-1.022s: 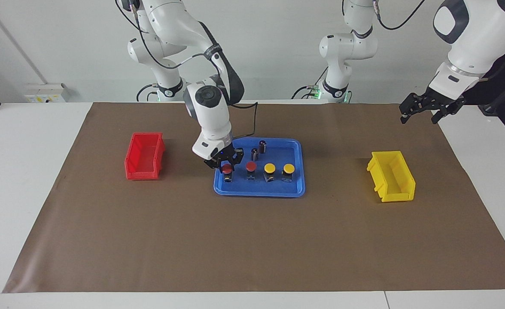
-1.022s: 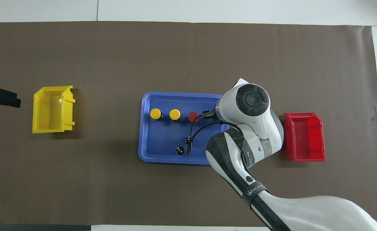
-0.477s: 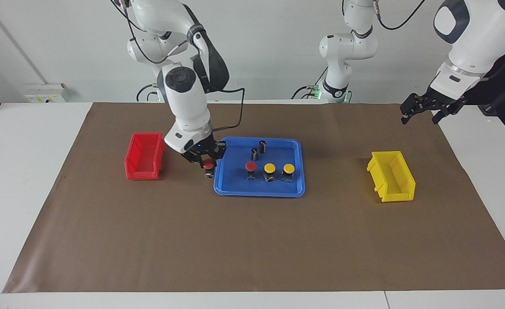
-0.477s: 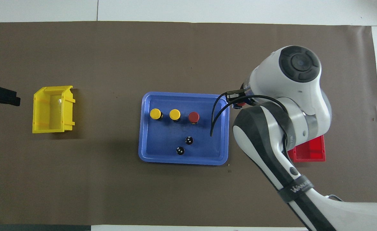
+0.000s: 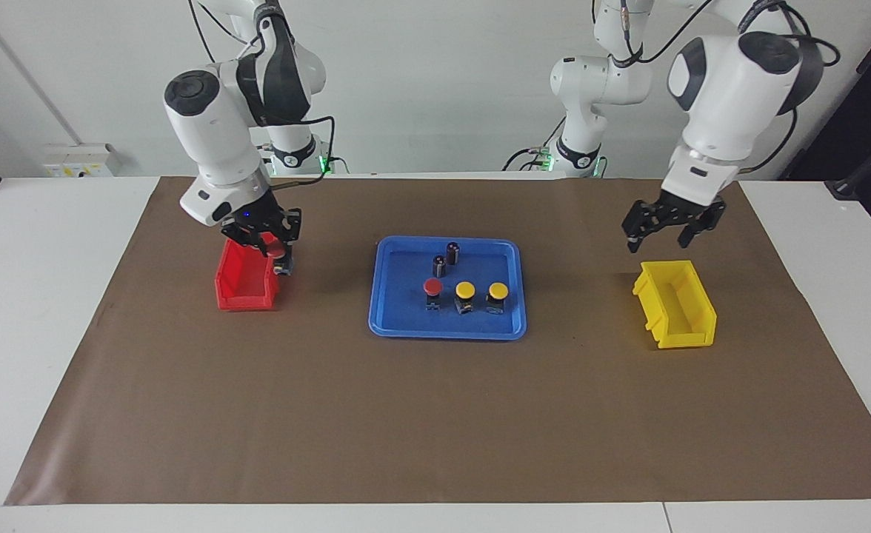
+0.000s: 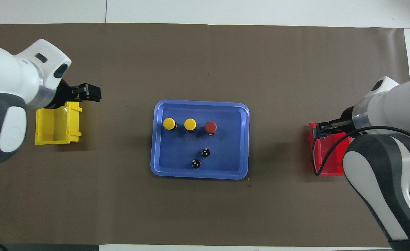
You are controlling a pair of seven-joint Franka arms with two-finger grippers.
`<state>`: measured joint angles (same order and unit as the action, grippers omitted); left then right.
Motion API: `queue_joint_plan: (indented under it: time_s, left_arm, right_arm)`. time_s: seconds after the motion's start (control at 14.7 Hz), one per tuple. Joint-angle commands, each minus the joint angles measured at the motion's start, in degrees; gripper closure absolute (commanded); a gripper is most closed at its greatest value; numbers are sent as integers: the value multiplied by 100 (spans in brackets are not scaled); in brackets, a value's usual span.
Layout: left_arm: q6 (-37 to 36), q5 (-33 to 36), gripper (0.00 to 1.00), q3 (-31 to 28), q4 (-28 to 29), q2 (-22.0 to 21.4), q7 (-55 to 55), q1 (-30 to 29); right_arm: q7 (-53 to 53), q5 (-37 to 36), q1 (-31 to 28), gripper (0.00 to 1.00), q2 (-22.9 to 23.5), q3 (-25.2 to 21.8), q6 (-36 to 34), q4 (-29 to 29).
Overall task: Sort red and yellow buttons by color
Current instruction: 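Drop the red button into the red bin while the left gripper moves out, then reach the left gripper to the tray and grasp a yellow button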
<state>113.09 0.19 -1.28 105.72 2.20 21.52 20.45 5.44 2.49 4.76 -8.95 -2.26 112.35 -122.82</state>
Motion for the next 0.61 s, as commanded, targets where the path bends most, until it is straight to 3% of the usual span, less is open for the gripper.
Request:
queue_joint_plan:
  time_s: [0.0, 0.27, 0.54]
  left_arm:
    - [546, -63, 0, -83, 10, 543, 842, 581]
    - [820, -63, 0, -83, 203, 869, 1477, 1214]
    - [1268, -63, 0, -83, 642, 887, 1671, 1505]
  right_arm:
    - [474, -47, -361, 83, -449, 77, 531, -829]
    - [1108, -47, -659, 82, -634, 77, 779, -1419]
    - [1134, -47, -731, 82, -564, 77, 1156, -1718]
